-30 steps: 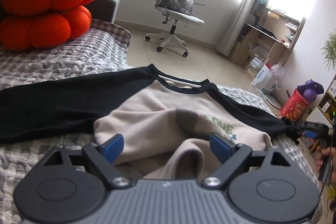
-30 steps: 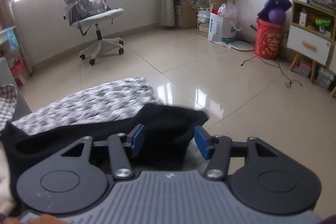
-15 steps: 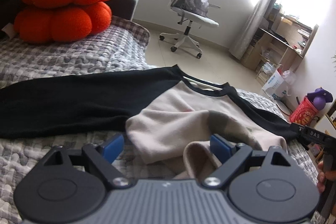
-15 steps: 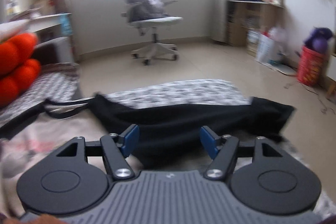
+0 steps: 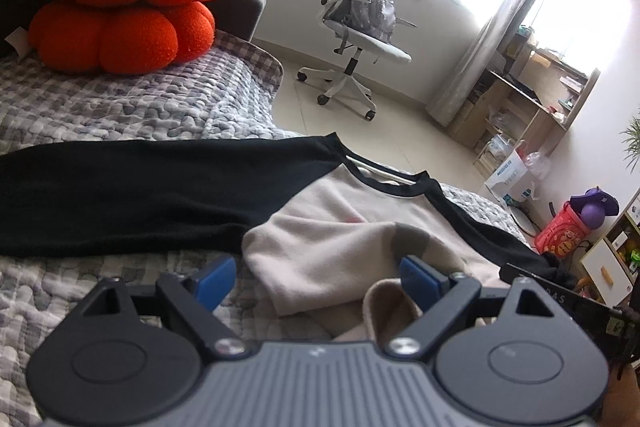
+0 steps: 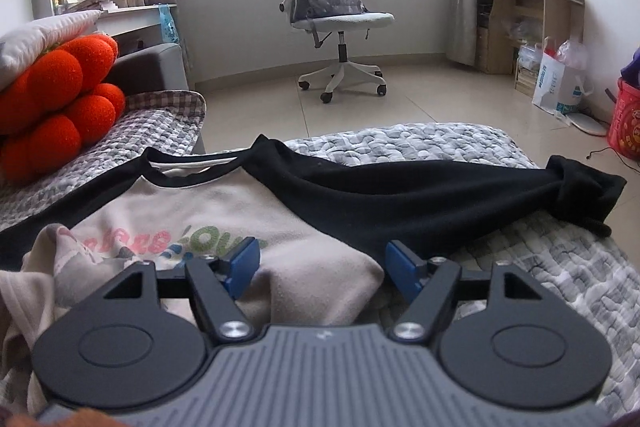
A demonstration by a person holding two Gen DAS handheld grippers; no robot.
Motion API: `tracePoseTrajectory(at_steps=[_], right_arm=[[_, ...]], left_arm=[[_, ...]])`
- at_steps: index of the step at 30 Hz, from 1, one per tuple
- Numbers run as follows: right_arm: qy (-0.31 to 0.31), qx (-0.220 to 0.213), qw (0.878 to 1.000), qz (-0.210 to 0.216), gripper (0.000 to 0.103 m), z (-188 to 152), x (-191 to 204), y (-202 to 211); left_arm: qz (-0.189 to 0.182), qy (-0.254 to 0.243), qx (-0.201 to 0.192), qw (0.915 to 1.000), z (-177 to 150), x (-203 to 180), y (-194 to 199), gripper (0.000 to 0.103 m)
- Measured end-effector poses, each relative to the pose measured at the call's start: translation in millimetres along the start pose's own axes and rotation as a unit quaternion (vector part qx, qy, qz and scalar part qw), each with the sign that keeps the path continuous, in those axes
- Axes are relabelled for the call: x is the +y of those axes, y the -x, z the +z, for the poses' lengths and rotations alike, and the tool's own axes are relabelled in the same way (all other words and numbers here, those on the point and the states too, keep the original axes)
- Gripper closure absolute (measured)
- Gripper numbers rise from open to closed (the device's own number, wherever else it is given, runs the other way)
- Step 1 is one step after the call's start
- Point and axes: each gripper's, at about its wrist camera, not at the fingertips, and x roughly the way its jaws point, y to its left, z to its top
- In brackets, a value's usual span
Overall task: Fold clothes
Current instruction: 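Lay the black sleeve across the beige shirt with the right gripper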
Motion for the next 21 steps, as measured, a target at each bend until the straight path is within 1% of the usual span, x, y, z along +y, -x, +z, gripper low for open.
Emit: tracePoseTrajectory(at_steps=[16, 21], right_arm=[[-0.001, 0.006, 1.000, 0.004, 0.028, -3.7, 0.5, -1.6], [0.017, 0.008, 1.000, 0.007, 0.028, -1.3, 7.0, 1.4]], left_arm=[[0.001, -0.005, 0.010, 0.9999, -2.2, -1.9, -6.4, 0.013], [-0.001, -0.003, 0.011, 0.9999, -2.4, -0.4, -6.6, 0.013]])
